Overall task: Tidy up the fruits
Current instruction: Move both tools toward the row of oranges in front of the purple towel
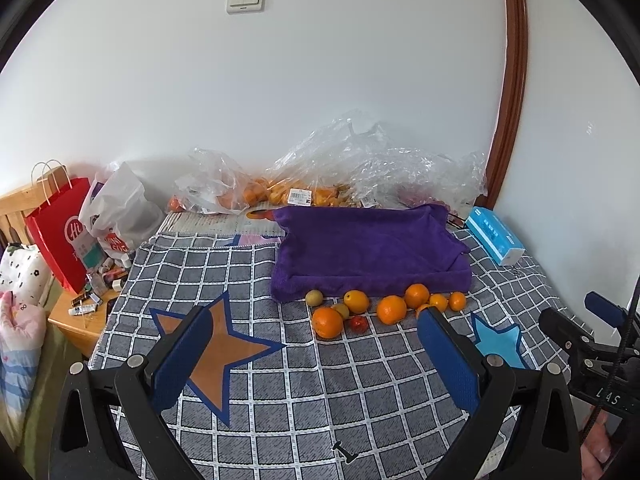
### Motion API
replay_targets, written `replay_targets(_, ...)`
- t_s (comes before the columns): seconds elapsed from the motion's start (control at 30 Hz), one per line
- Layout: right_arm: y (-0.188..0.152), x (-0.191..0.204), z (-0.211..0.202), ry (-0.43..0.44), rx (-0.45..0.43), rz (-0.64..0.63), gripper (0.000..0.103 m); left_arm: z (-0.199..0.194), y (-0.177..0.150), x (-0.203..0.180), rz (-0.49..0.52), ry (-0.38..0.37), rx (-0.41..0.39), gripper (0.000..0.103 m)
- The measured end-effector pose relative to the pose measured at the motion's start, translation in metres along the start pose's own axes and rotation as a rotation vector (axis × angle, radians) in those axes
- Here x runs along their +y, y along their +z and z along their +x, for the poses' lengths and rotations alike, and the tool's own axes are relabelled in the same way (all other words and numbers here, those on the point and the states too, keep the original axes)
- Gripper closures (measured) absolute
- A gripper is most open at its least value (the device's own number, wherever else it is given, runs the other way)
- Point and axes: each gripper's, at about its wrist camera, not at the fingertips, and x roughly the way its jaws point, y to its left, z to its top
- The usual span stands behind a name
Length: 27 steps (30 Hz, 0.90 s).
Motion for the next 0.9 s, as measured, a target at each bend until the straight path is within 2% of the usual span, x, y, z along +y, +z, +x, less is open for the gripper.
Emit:
replay_targets(0.23,0.0,0.01,0.007,0.019,0.004,-0.013,0.001,-0.007,-0.001,-0.004,0.034,0.022,-0.037,0.001)
replay_targets(0.53,0.001,0.002,0.001,-0.04,-0.037,-0.019,0.001,-0.002,-0.001,-0.004,0.028,0.028,-0.037,0.001)
replay_targets(0.67,0.001,-0.007,0.007,-0.05,-0.024,0.012,0.001,0.003,-0.003,-0.002,0.029,0.038,-0.039,0.001)
replay_targets(0.9,0.001,-0.013,0.023,-0.086,0.019,0.034,0.0,0.023,-0.003,0.008,-0.004,0.008,-0.02,0.001)
